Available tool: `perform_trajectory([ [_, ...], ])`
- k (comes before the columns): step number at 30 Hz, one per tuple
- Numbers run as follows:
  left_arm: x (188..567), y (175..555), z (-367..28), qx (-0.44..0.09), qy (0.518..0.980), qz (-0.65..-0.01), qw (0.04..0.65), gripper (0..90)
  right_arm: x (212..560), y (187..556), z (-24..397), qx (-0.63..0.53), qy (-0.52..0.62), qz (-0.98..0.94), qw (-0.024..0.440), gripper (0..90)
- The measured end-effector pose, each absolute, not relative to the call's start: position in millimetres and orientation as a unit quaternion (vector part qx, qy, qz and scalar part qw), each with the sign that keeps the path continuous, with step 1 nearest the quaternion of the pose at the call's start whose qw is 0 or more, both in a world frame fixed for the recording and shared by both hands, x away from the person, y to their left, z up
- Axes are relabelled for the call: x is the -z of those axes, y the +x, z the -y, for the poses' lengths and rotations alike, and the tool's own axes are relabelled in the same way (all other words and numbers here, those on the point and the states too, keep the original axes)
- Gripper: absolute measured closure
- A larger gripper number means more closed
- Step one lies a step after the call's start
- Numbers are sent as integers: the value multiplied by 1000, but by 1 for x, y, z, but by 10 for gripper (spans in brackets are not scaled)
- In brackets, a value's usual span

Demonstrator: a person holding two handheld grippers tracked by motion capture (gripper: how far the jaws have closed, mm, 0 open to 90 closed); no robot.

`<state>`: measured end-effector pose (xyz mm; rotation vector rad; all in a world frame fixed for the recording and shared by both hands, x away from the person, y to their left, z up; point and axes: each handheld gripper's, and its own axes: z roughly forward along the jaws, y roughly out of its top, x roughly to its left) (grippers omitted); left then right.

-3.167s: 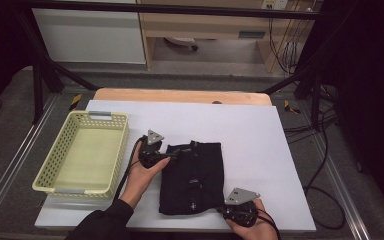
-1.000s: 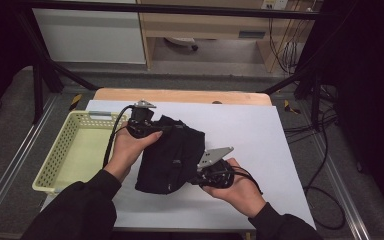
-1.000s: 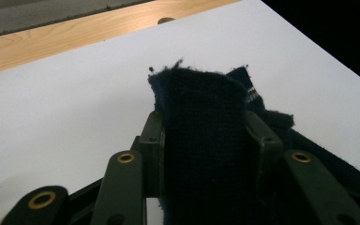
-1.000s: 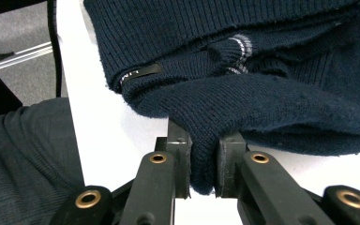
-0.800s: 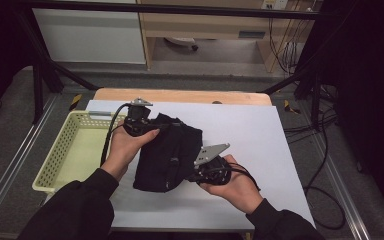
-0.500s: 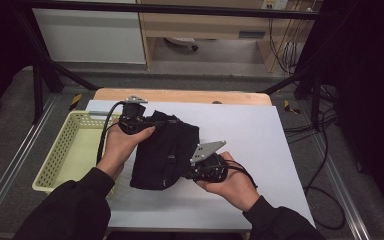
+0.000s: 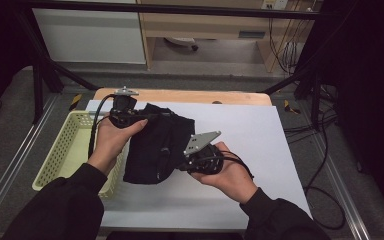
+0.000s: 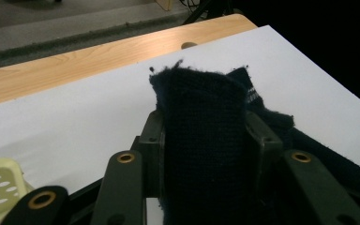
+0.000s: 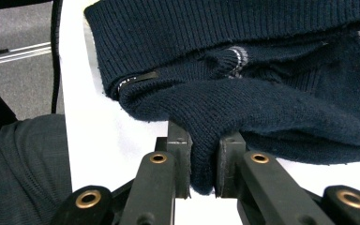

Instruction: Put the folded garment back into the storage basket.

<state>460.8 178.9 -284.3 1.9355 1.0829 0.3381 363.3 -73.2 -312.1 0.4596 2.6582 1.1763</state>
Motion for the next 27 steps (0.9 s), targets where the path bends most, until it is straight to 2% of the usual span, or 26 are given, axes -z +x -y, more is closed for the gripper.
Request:
perform_trajectory([
  [27, 265, 453, -216, -166, 765, -446, 434, 582, 299, 369, 36, -407, 131, -898, 104, 798],
])
